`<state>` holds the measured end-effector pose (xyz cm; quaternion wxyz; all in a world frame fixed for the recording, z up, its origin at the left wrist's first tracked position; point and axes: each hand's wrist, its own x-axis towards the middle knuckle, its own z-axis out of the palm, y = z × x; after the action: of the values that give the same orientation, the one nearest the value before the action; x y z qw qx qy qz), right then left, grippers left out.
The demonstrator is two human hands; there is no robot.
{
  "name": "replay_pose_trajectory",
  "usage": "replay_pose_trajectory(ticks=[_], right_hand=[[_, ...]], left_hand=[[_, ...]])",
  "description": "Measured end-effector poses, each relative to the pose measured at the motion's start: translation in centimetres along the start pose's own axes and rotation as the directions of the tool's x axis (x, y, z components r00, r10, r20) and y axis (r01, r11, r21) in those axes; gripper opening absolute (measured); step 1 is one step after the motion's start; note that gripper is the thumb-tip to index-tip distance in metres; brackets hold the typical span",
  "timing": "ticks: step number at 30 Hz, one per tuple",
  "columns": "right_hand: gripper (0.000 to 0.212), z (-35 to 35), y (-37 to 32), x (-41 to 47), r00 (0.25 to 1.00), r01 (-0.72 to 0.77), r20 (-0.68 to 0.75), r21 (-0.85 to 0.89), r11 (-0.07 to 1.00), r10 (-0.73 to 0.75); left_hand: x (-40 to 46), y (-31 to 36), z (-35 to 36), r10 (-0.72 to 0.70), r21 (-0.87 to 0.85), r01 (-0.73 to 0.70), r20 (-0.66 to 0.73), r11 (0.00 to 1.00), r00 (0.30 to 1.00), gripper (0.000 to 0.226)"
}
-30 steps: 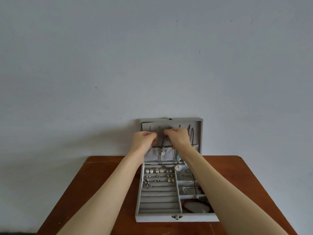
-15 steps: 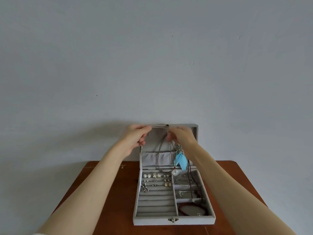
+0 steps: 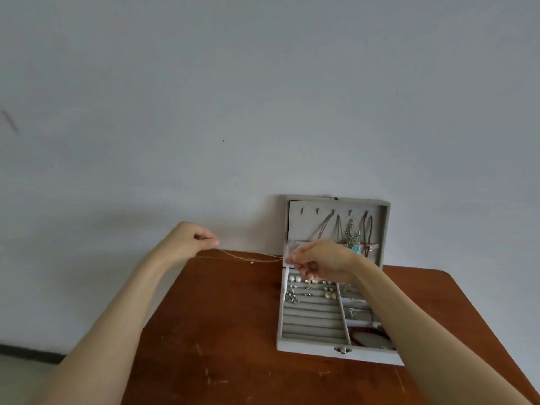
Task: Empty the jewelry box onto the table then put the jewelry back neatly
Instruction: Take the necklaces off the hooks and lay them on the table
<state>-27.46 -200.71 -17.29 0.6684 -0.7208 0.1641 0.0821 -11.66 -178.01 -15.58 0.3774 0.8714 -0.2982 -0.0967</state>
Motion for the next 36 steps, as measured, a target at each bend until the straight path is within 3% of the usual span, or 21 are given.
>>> replay_pose_trajectory(ticks=[6,9,12,18,19,21,23,24,26,32,36], right_hand=[[0.018,4.5,-0.2,3.8,0.994,-0.004,-0.107,-0.128,0.992,-0.009],[0.008,6.1,-0.3,6.0,0.979,-0.009,-0.201,-0.190,0.982,-0.030],[0.013,6.6,-0.8,7.8,0.961,0.027,-0.257,-0.294,0.955,-0.106],[0.008,6.7,-1.4,9.8,0.924,0.065,-0.353,-0.230,0.971,-0.145],[0.012,6.8,-1.1,10.0,0.922,0.058,-0.363,-0.218,0.974,-0.136],[0.015,7.0,-0.4,10.5,0.920,0.030,-0.377,-0.196,0.980,-0.104],[0.012,7.0,0.3,10.9,0.918,-0.015,-0.391,-0.194,0.981,-0.064],[0.012,7.0,0.6,11.0,0.914,-0.036,-0.404,-0.204,0.978,-0.050],[0.015,6.9,1.0,11.2,0.899,-0.083,-0.436,-0.258,0.963,-0.039],[0.022,6.6,1.9,12.6,0.863,-0.233,-0.502,-0.497,0.836,-0.057],[0.025,7.1,2.2,13.0,0.861,-0.286,-0.505,-0.582,0.761,-0.062]], left_hand=[[0.0,-7.1,-1.3,-0.126,-0.061,0.124,-0.026,0.990,0.992,0.009],[0.5,-9.8,-1.2,-0.162,-0.020,0.161,-0.050,0.987,0.985,0.017],[1.2,-12.0,-1.7,-0.167,0.056,0.173,-0.088,0.983,0.982,0.028],[2.0,-14.5,-2.4,-0.126,0.132,0.152,-0.190,0.979,0.974,0.015],[2.1,-14.6,-2.3,-0.131,0.066,0.148,-0.216,0.987,0.968,0.012],[1.9,-14.6,-1.8,-0.206,-0.279,0.136,-0.239,0.951,0.949,0.009],[2.0,-14.5,-1.4,-0.304,-0.590,0.113,-0.234,0.799,0.923,0.008],[2.1,-14.5,-1.1,-0.335,-0.645,0.111,-0.236,0.756,0.912,0.009],[2.5,-14.7,-0.8,-0.362,-0.657,0.127,-0.235,0.743,0.902,0.007],[4.4,-15.8,0.0,-0.314,-0.432,0.156,-0.325,0.888,0.892,0.013],[5.3,-16.2,1.3,-0.349,-0.449,0.198,-0.284,0.872,0.893,0.014]])
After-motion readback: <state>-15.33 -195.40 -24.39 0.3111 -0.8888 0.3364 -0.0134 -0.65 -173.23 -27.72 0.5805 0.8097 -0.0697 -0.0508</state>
